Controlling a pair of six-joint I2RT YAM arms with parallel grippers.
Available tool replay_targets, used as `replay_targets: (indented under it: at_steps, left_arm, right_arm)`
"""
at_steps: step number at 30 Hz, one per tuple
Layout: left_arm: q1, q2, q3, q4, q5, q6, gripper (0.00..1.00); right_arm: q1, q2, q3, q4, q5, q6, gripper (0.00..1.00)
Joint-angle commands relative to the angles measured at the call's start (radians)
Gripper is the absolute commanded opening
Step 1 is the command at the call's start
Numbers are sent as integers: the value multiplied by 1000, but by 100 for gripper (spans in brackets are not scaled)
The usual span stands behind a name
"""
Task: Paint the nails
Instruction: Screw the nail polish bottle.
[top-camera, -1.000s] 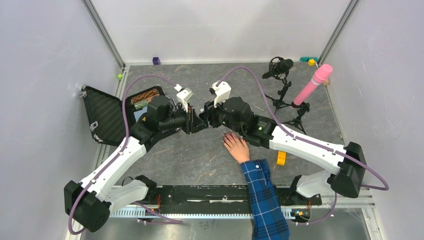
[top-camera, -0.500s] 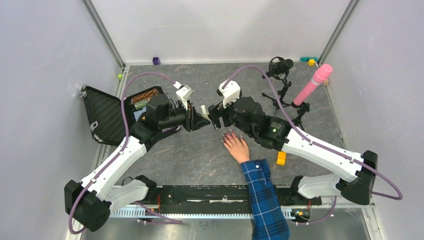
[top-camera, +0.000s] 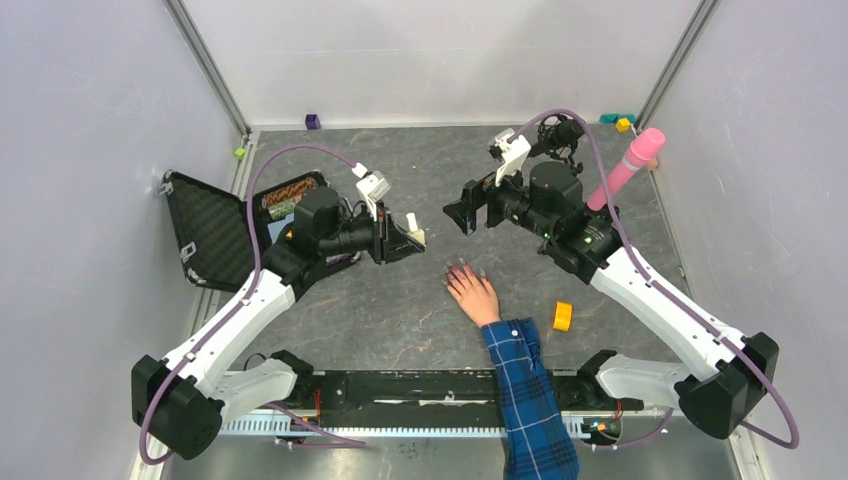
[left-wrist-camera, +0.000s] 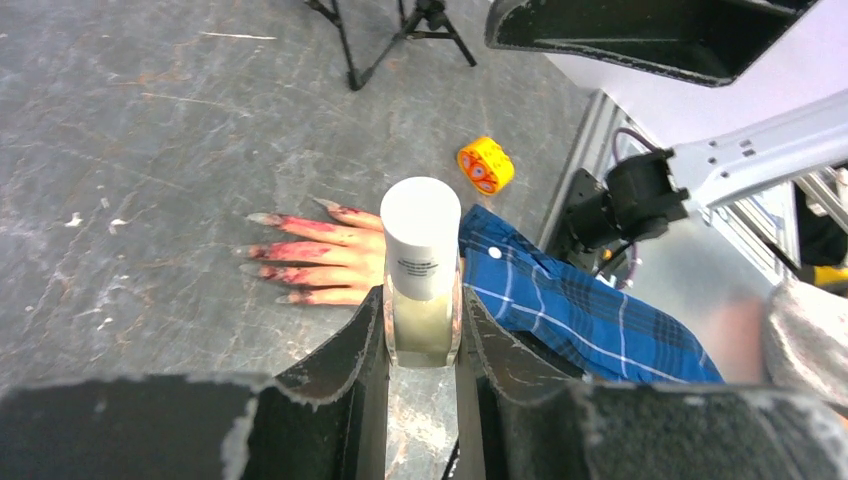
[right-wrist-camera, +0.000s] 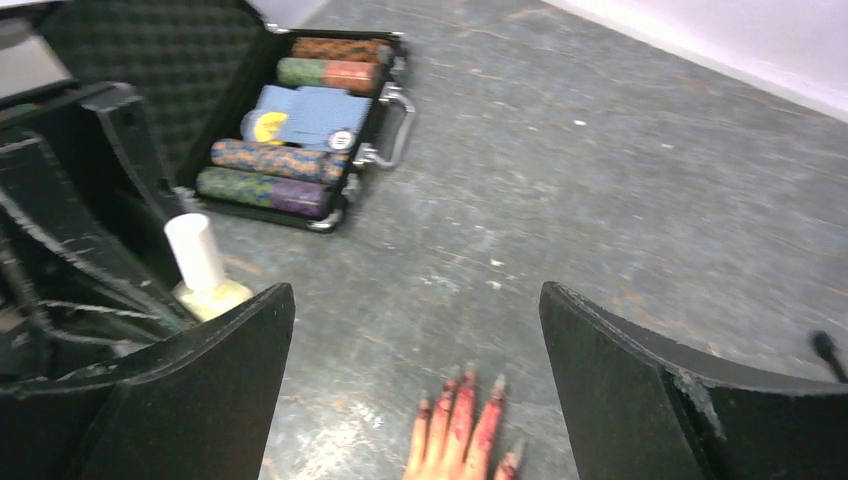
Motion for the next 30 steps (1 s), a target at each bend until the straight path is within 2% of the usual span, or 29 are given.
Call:
replay_targets:
  at_steps: [1,6,9,16,23,27,30]
  left_arm:
    - [3,8,36,124,173,-43,2]
    - [-4,15,31,172,271,-64,2]
    - [-18,21,32,176,294,-66,2]
    - [-37,18,30,177,299,-60,2]
    - [-44,19,30,178,299,-59,2]
    - [-46,19,30,178,297,-58,2]
    - [-45,19,30,178,292,-60,2]
  right_arm:
    - [-49,-23,-37,185,-365,87,96]
    - [-53,2,-58,345,-616,171,94]
    - [-51,23,-75,445,-706,244,91]
    - [-41,60,-70,437,-728,251,83]
    - [-21,89,-52,398,-743,226,66]
    - [-10,99,-38,383,-748,212,63]
    - [-4,107,-30,370,-742,204,54]
